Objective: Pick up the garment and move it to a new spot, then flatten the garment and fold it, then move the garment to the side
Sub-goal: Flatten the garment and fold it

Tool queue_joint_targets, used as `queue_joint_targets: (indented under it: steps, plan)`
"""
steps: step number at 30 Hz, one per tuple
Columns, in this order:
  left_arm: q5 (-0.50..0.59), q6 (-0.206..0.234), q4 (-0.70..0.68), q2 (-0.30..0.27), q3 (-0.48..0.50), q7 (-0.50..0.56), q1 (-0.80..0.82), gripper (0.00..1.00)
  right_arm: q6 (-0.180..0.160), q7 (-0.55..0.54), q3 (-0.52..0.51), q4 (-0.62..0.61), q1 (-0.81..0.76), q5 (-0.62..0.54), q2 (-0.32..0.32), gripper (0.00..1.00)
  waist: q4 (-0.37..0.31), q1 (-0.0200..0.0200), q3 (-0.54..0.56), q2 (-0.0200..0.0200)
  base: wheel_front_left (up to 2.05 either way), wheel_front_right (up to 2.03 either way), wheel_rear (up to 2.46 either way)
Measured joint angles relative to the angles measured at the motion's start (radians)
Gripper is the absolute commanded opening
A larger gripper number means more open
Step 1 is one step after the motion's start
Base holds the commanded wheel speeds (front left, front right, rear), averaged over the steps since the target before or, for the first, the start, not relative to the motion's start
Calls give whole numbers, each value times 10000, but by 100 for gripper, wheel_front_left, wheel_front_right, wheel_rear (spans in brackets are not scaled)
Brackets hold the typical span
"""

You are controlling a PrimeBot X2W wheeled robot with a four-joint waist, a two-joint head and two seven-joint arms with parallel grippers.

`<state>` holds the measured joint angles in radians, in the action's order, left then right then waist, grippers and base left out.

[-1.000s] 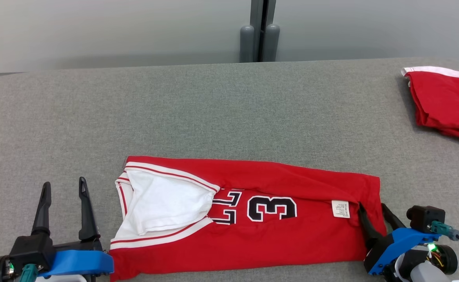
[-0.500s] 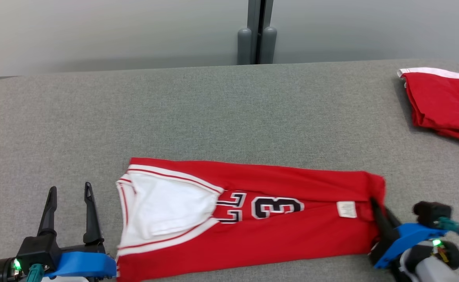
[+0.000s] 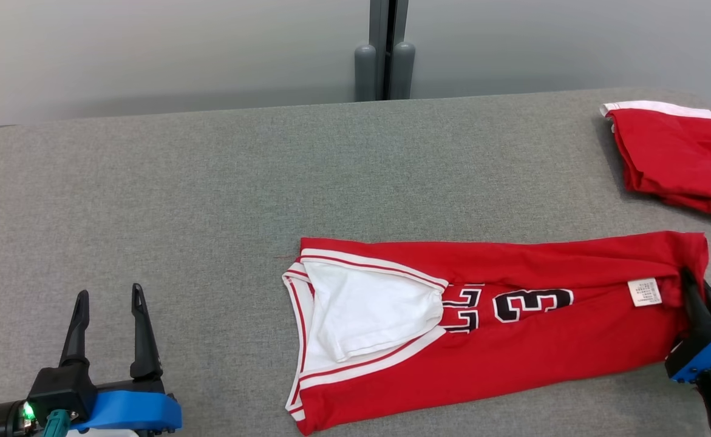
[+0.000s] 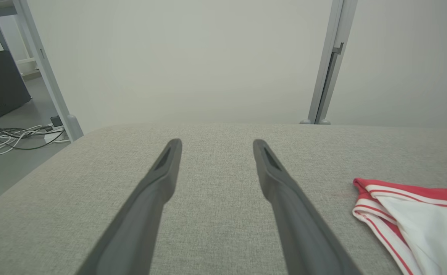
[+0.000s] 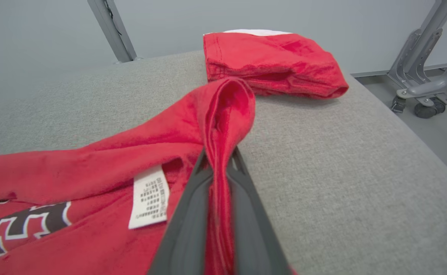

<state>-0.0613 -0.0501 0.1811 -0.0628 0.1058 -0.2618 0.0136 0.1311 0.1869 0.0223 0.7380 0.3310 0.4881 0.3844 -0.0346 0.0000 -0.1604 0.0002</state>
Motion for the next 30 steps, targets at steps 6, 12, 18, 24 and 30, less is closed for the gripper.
queue_joint_targets:
  steps: [6,12,18,24,30]
  plan:
    - [-8,-75,27,38,61,0,25,100,-4,-98,320,-915,-151,-136,-558,0,-35,0,-6,0,0,0,0]
    - [-4,-117,42,65,102,0,56,100,-4,-372,1060,-1990,-310,-322,-1315,0,-16,0,-16,0,0,0,0]
    - [-2,-117,65,79,40,0,76,100,-4,-713,1835,-2815,-300,-531,-2057,0,122,0,-4,-1,0,0,0]
    - [-61,-127,144,100,-38,0,127,100,-4,-930,2533,-3114,-262,-633,-2778,0,354,0,-11,0,0,0,0]
    - [-81,-123,163,111,-253,0,148,100,-4,-917,3331,-3009,-56,-533,-3196,0,611,0,-32,-1,0,0,0]
